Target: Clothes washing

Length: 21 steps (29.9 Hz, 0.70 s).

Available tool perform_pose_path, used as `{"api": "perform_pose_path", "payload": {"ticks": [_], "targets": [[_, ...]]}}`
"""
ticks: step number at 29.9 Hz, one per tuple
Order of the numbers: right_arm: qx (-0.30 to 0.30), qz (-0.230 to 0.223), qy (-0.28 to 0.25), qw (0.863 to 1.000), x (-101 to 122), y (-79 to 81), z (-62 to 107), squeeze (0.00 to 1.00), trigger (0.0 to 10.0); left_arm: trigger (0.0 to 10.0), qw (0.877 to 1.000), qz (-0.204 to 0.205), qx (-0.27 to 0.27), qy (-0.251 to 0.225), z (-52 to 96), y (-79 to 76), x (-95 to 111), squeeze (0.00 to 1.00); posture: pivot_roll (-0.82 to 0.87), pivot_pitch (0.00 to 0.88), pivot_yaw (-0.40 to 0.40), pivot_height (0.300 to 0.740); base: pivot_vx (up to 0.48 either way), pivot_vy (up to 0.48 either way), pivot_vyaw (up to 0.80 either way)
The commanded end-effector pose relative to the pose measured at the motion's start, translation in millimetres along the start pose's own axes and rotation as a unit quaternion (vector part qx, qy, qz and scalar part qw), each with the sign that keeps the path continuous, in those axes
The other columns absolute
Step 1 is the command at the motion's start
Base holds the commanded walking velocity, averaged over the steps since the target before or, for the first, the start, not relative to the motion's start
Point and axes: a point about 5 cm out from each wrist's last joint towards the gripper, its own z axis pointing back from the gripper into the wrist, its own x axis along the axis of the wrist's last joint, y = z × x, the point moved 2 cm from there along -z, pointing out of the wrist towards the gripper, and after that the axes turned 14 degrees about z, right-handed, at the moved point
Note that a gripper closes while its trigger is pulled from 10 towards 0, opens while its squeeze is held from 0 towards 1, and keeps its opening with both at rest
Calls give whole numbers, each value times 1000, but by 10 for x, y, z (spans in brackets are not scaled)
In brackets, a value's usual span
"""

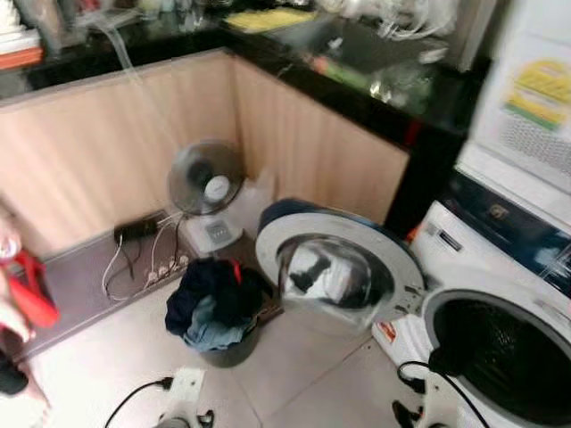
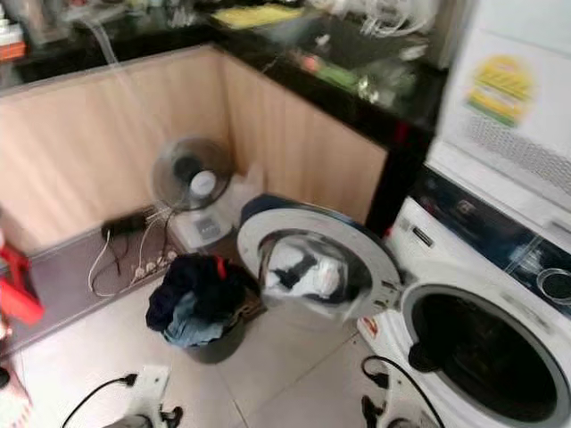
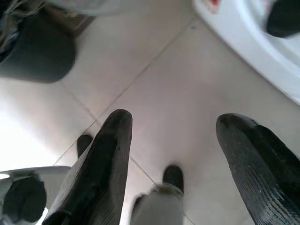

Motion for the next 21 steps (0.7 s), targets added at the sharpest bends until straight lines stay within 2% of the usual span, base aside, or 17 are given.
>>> {"api": "perform_pose_path", "payload": {"ticks": [1,13,16,18,21], "targets": [[-6,5,12,1000,-71,-59,17,0,10000,10000,1000,-3,-4,6,0,-38,-29,0,37,43,-10,740,0,0,800],[-4,7,12,1000,-66,-61,17,0,10000,10000,1000,0,-5,4,-2,-43,-18,0,36,48,-12,740,0,0,800],[-7,-6,4,1000,-56,-62,17,0,10000,10000,1000,0,-5,5,-1,-43,-20,0,36,48,-12,740,0,0,800],[-18,-27,4,999,-67,-69,18,0,10000,10000,1000,-1,-5,5,-1,-42,-21,0,36,48,-12,740,0,0,0],[-11,-30,0,999,-60,-60,18,0,10000,10000,1000,-7,-6,7,-1,-42,-25,0,33,55,-15,740,0,0,0]]}}
